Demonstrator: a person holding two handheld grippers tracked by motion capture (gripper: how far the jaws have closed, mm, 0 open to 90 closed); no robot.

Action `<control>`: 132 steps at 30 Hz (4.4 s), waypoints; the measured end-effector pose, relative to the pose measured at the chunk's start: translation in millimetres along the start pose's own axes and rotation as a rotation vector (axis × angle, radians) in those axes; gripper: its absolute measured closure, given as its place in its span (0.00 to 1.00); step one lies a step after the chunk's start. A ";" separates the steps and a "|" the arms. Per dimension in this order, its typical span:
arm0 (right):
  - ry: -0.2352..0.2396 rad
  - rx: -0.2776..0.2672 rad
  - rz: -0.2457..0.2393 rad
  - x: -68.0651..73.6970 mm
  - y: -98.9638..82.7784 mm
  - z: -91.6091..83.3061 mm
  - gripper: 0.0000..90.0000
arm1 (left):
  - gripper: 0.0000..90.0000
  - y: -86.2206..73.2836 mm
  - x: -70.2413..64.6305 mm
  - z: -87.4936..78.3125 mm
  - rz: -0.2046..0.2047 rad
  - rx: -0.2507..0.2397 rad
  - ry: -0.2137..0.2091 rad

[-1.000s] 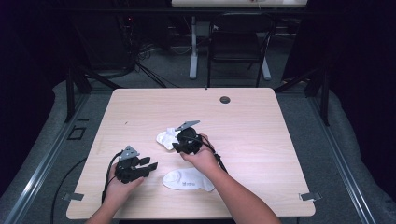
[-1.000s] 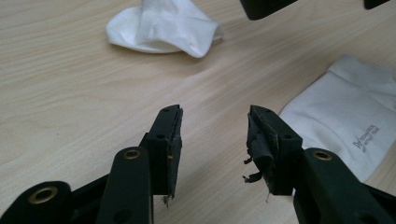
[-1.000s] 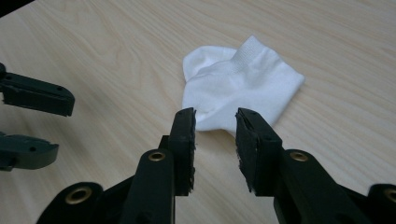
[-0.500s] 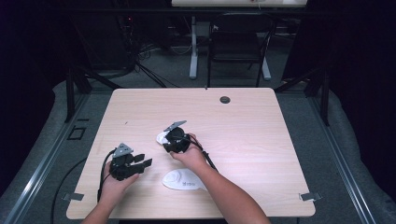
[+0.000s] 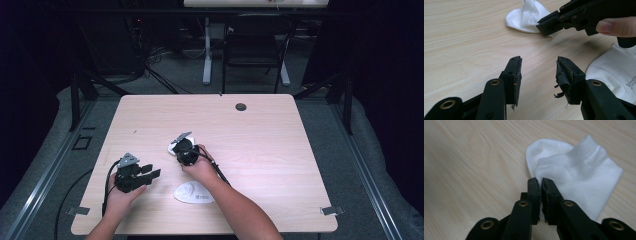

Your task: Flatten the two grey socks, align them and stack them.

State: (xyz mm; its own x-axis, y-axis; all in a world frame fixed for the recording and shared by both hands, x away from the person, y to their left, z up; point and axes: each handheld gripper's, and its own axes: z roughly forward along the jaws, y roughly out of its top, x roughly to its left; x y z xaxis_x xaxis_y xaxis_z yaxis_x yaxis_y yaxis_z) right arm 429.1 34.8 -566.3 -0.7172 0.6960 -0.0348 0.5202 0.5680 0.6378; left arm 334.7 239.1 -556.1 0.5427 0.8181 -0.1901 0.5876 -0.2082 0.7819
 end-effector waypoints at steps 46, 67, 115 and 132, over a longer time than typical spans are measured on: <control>0.037 -0.121 0.283 -52.1 -55.0 -88.1 0.99 | 0.62 -1.3 -6.9 8.2 0.026 0.018 0.002; -0.017 -0.069 0.411 -86.3 -100.0 -82.1 0.85 | 0.62 -1.8 -6.7 9.6 0.026 0.019 0.003; -0.032 -0.097 0.329 -92.0 -82.2 -59.6 0.90 | 0.71 35.9 -6.0 93.4 0.077 0.073 0.004; -0.063 -0.082 0.342 -94.6 -94.7 -60.9 0.96 | 0.67 31.1 -12.7 91.7 0.167 0.088 0.017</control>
State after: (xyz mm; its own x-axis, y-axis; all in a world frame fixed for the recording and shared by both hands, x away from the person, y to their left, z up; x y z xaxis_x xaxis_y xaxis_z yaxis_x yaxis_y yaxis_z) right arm 419.4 -111.7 -576.6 -0.4766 0.8670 0.1456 0.6845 0.2621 0.6803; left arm 401.0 173.0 -583.8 0.6272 0.7771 -0.0518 0.5412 -0.3871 0.7465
